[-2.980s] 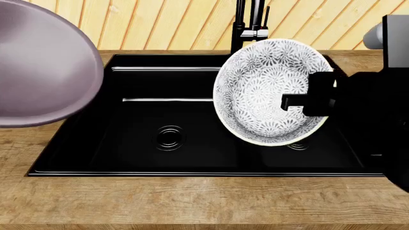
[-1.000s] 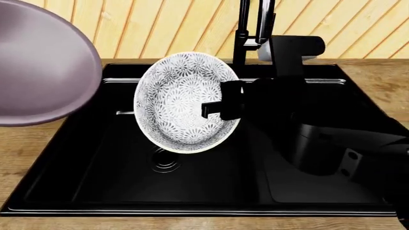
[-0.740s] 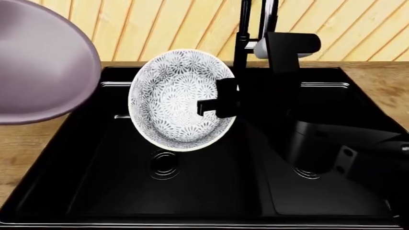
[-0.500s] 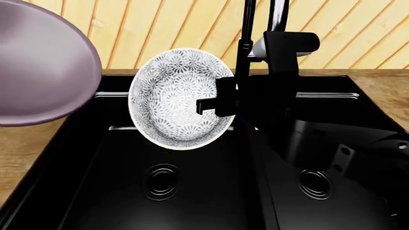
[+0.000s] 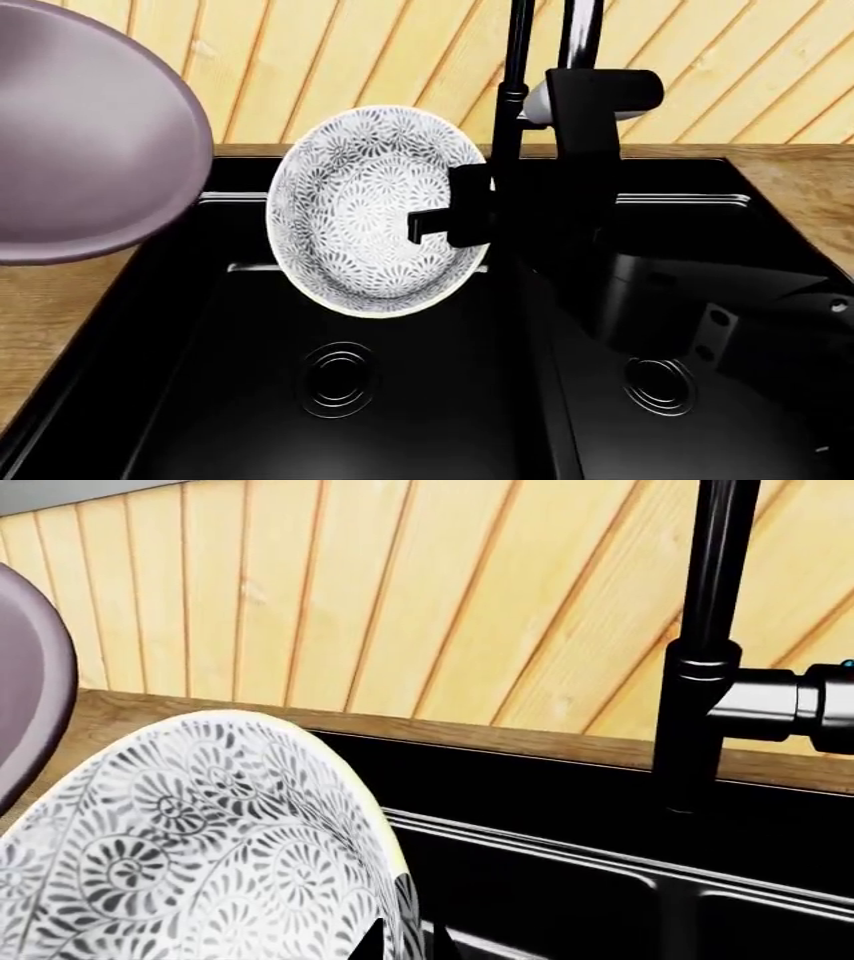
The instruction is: Stack the bowls in the sink.
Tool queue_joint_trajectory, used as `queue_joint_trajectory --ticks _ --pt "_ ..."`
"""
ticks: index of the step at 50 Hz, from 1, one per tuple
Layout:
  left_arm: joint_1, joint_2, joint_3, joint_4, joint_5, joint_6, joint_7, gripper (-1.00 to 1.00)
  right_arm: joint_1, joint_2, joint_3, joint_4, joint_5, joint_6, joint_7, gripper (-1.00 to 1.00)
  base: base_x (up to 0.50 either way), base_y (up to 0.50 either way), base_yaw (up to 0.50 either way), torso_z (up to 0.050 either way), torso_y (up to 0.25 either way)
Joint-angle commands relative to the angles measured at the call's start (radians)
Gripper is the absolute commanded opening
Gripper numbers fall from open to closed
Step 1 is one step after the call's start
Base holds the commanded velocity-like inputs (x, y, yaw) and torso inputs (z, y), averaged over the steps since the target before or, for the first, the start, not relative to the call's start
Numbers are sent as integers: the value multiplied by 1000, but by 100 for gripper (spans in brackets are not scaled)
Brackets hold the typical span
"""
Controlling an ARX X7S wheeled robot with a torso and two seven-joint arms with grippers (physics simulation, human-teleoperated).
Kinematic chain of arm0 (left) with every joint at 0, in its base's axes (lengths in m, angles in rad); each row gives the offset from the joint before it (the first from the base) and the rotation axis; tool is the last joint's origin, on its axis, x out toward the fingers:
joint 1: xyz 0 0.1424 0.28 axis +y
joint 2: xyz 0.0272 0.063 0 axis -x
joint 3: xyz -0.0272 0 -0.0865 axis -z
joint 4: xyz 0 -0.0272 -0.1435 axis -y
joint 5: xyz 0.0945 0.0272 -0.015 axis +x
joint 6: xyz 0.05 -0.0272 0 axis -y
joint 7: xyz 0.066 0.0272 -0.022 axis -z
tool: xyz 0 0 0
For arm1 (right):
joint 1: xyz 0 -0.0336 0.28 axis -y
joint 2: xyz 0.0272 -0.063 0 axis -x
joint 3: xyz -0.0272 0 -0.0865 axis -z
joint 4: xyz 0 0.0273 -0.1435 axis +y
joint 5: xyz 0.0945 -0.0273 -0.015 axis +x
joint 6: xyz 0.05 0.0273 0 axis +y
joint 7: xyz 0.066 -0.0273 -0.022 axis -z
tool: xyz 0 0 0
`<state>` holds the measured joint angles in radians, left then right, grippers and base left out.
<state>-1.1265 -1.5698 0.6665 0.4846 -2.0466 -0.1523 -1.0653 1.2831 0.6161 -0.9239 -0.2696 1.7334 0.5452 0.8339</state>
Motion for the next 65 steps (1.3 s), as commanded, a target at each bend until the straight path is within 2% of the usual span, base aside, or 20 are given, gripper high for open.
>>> queue_joint_trajectory --ticks 1,17,47,58,65 --pt "-123 -1 -19 0 13 12 3 -100 7 -1 16 -4 -30 3 1 -100 0 0 0 0 0" --pt "-114 -1 -24 8 9 17 0 -100 88 61 55 -87 60 45 71 -100 0 0 0 1 1" --pt "-92 2 -29 26 21 11 38 -100 54 127 63 -147 82 47 83 -100 0 0 0 0 1" --pt "-146 91 -66 -12 39 -94 2 -100 60 173 85 -210 126 51 99 -100 0 0 0 1 1" --pt "-156 120 -69 -23 50 -115 -6 -100 49 212 97 -258 154 47 112 -100 0 0 0 0 1"
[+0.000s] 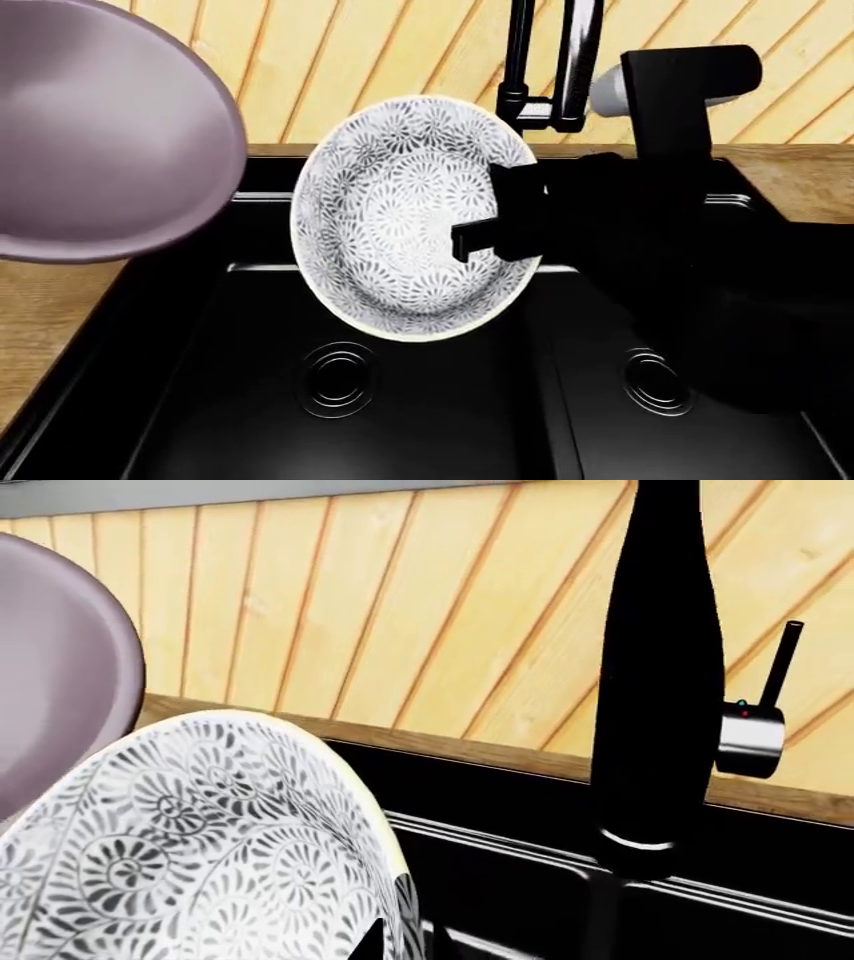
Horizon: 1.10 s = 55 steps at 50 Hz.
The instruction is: Stack the bowls in the sink.
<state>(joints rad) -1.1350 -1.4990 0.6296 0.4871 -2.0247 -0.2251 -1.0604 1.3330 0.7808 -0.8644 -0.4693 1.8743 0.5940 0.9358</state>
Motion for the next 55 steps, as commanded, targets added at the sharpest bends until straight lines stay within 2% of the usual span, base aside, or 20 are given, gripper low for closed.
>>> queue_joint_trajectory --ticks 1,12,31,42,55 --pt "-148 52 -32 -27 29 -44 -12 -100 -4 53 40 -64 16 -4 11 -100 0 0 0 0 0" --pt "-154 72 -37 -31 34 -53 -28 -100 -14 97 52 -106 50 -3 15 -100 0 0 0 1 2" --pt "-156 175 -10 -67 76 -89 -20 -100 33 142 104 -170 120 -21 47 -100 0 0 0 0 1" --pt "-135 196 -10 -61 20 -77 7 -100 25 145 105 -170 116 -23 47 -100 0 0 0 1 2" --pt "-100 216 0 -62 26 -52 19 -100 21 162 113 -182 125 -27 46 -100 0 0 0 0 2"
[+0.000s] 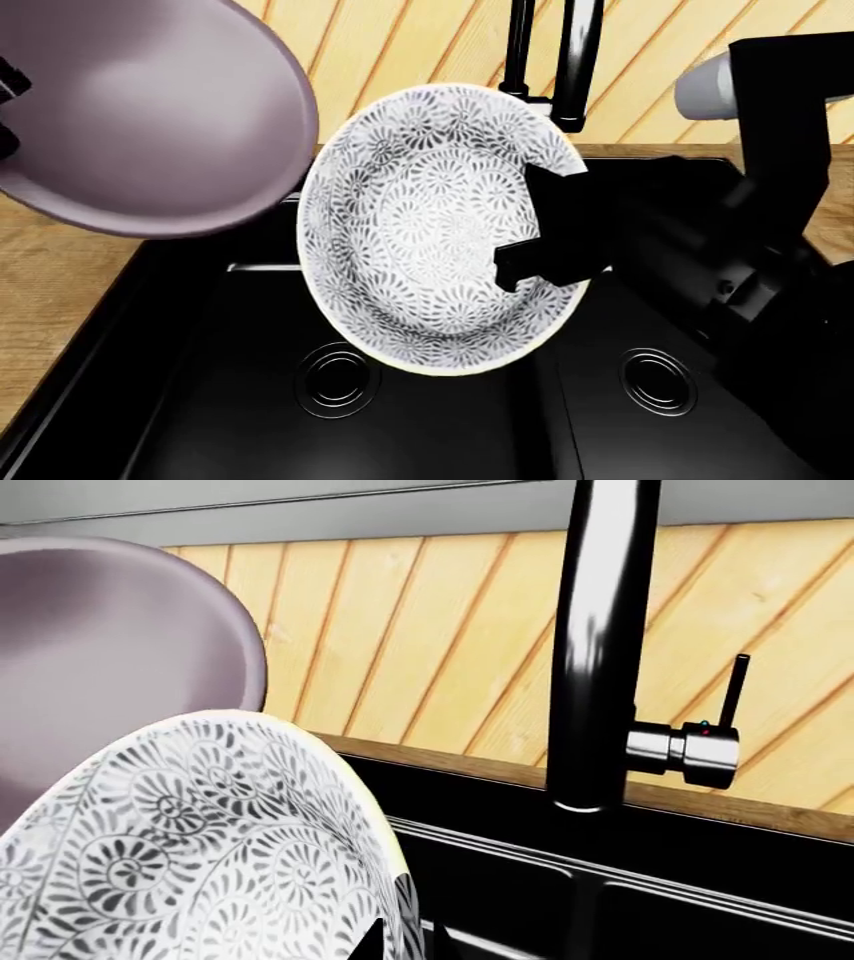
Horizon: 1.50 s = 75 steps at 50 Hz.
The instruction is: Stack the bowls in the sink.
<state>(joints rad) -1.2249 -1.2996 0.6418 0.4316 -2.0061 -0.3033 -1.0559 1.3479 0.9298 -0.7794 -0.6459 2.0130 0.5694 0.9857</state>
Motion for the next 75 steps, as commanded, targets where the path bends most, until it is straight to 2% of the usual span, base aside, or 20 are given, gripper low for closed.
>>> queue_joint_trajectory --ticks 1,34,53,75 --pt "-7 18 -12 -8 10 27 16 -100 5 14 29 -6 -13 -3 -4 -100 0 0 0 0 0" --pt "23 99 7 -13 18 38 51 -100 -12 39 46 -22 -7 -15 -10 -100 0 0 0 0 1" --pt "81 120 32 -13 53 54 69 -100 15 42 55 -22 18 -10 5 -100 0 0 0 1 2" --pt "87 156 45 -3 43 37 79 -100 -7 45 52 -21 3 -12 0 -100 0 0 0 0 1"
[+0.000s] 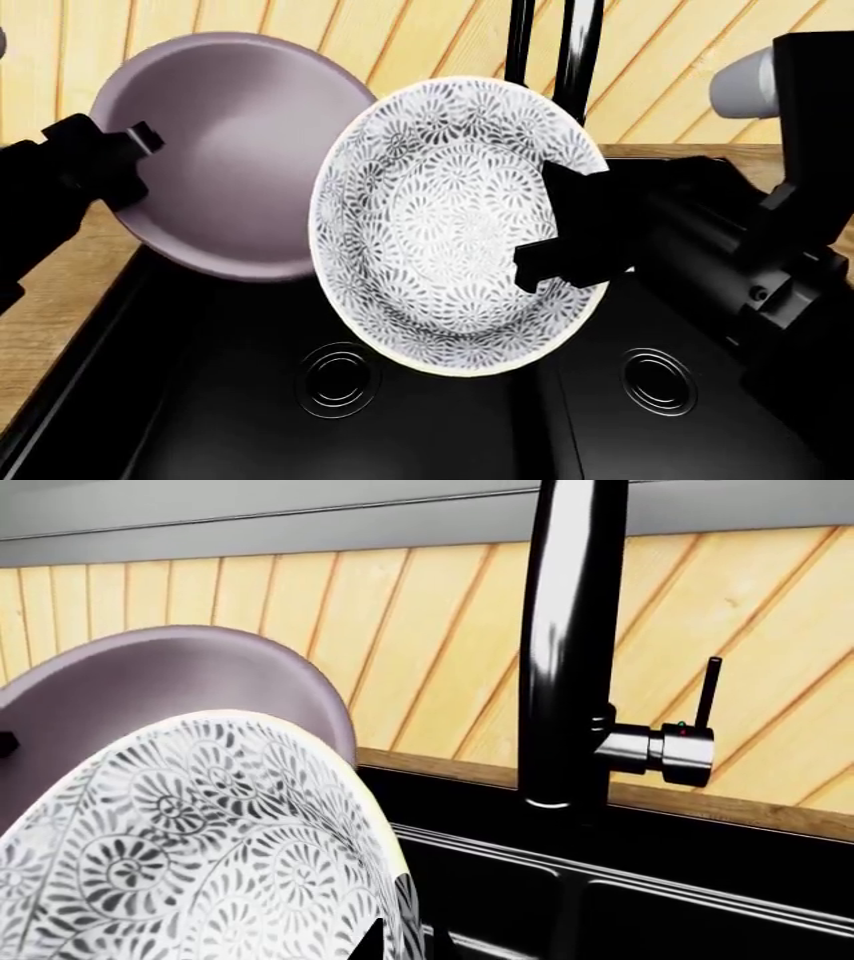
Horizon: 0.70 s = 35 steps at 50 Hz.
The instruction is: Stack the bowls in the sink.
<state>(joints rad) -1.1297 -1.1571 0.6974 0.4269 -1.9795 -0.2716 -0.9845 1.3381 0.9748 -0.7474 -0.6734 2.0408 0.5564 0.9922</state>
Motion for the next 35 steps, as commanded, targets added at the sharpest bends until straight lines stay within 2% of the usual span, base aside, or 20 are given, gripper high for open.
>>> queue_joint_trajectory --ticks 1,35 --pt "-8 15 -8 2 21 2 8 -100 2 -1 20 7 -25 1 -8 -100 0 0 0 0 0" --pt "48 27 35 -9 -2 -36 27 -100 -1 1 27 4 -25 0 -9 -100 0 0 0 0 1"
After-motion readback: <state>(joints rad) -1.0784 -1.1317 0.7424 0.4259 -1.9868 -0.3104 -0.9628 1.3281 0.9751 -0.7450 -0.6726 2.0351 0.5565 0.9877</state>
